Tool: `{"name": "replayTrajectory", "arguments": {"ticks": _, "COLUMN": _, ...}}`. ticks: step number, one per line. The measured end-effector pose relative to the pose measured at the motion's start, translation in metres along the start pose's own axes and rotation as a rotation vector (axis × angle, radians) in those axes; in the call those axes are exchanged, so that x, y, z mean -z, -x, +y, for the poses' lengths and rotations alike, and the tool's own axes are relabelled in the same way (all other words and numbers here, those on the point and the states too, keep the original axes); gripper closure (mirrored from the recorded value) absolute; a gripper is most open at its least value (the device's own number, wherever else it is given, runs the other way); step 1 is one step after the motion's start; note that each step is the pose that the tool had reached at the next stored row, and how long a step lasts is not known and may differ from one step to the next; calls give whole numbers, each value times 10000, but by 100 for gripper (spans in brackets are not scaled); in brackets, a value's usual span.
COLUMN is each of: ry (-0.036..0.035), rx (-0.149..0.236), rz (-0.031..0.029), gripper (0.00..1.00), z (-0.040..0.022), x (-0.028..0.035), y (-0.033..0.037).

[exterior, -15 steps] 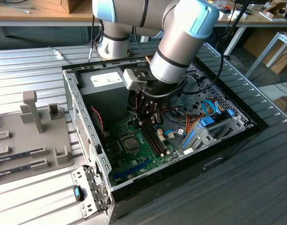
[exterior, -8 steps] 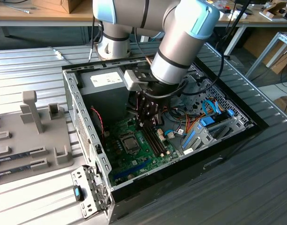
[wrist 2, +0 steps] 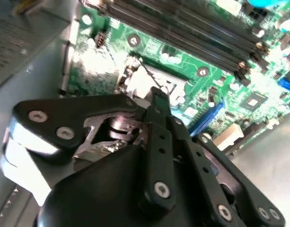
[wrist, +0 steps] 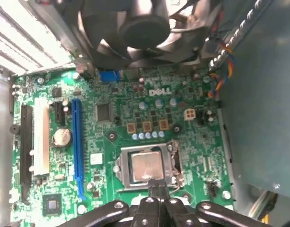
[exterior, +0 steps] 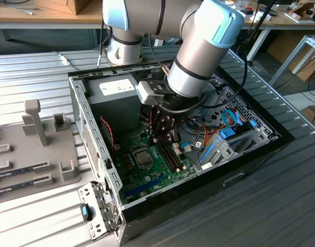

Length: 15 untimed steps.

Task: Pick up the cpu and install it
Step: 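Install the first cpu locking lever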

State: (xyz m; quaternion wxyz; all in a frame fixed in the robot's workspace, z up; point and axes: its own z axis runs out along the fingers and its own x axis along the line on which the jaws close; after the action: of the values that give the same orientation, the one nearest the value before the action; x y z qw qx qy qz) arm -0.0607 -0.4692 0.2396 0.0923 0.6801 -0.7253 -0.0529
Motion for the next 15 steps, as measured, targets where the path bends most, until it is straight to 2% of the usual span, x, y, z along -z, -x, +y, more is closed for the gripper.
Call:
{"name": "replayTrajectory", "arguments": {"ticks": 2, "ry": 0, "rx": 0, "rz": 1, "gripper": 89, "z": -6, "x": -10, "y": -28}}
{"name": "replayTrajectory", "arguments": {"ticks": 4, "ry": 5, "rx": 12, "rz": -53, "gripper": 89, "z": -16, "x": -8, "y": -34}}
{"name": "replayTrajectory", "arguments": {"ticks": 6, "ry": 13, "rx": 40, "rz": -190, "gripper": 89, "z": -26, "x": -6, "y": -36}}
{"name": "replayTrajectory", "arguments": {"ticks": 7, "ry": 19, "rx": 66, "rz": -305, "gripper": 89, "z": -28, "x": -6, "y": -36}}
{"name": "replayTrajectory", "arguments": {"ticks": 9, "ry": 27, "rx": 92, "rz": -442, "gripper": 89, "z": -27, "x": -8, "y": -34}}
{"name": "replayTrajectory", "arguments": {"ticks": 11, "ry": 29, "rx": 99, "rz": -466, "gripper": 89, "z": -27, "x": -4, "y": -33}}
{"name": "replayTrajectory", "arguments": {"ticks": 13, "ry": 30, "rx": 112, "rz": -518, "gripper": 89, "z": -24, "x": 7, "y": -33}}
{"name": "replayTrajectory", "arguments": {"ticks": 14, "ry": 30, "rx": 119, "rz": -547, "gripper": 89, "z": -22, "x": 10, "y": -32}}
{"name": "replayTrajectory", "arguments": {"ticks": 15, "ry": 31, "rx": 131, "rz": -605, "gripper": 89, "z": -20, "x": 9, "y": -31}}
